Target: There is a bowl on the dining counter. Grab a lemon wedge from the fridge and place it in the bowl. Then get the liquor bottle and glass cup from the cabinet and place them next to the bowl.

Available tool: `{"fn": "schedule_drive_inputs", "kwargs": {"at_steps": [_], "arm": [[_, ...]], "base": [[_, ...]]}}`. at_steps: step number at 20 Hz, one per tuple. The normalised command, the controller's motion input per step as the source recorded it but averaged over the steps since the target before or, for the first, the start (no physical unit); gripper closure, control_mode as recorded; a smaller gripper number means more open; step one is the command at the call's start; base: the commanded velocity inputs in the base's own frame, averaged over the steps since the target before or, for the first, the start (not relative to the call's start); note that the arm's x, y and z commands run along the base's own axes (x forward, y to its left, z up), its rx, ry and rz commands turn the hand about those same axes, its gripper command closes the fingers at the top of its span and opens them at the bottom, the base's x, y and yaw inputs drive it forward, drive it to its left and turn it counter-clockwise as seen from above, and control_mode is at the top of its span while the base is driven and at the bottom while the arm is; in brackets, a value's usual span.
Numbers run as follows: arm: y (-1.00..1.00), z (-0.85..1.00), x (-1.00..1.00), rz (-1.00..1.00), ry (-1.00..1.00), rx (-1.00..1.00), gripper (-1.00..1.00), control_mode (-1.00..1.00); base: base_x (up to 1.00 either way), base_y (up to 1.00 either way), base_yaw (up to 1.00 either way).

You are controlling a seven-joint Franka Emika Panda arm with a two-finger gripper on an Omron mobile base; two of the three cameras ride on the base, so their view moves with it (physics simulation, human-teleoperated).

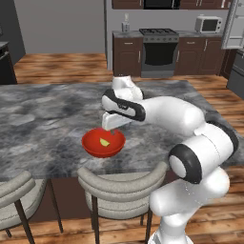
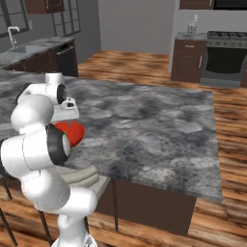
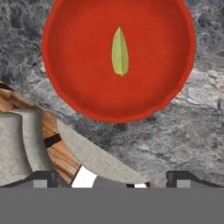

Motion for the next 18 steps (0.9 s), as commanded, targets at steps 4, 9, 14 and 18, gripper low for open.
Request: {"fn": "schedule_drive_inputs", "kwargs": {"at_steps": [4,9,14,18], "arm": [[-0.37,0.11,-1.0,0.0,-0.39,0.12,-1.0,-1.0],[-0.29,0.49,-1.0,0.0,-0.39,0.05,-1.0,-1.0],[-0.36,0.71,-0.89,0.0,-0.34,0.0,-1.0,-1.0],[-0.42,0.6,-0.85,0.0,-0.36,0.0,-1.0,-1.0]], "base": [[0.0,0.0,0.0],[0.0,0.0,0.0],[0.0,0.0,0.0],[0.0,0.0,0.0]]}}
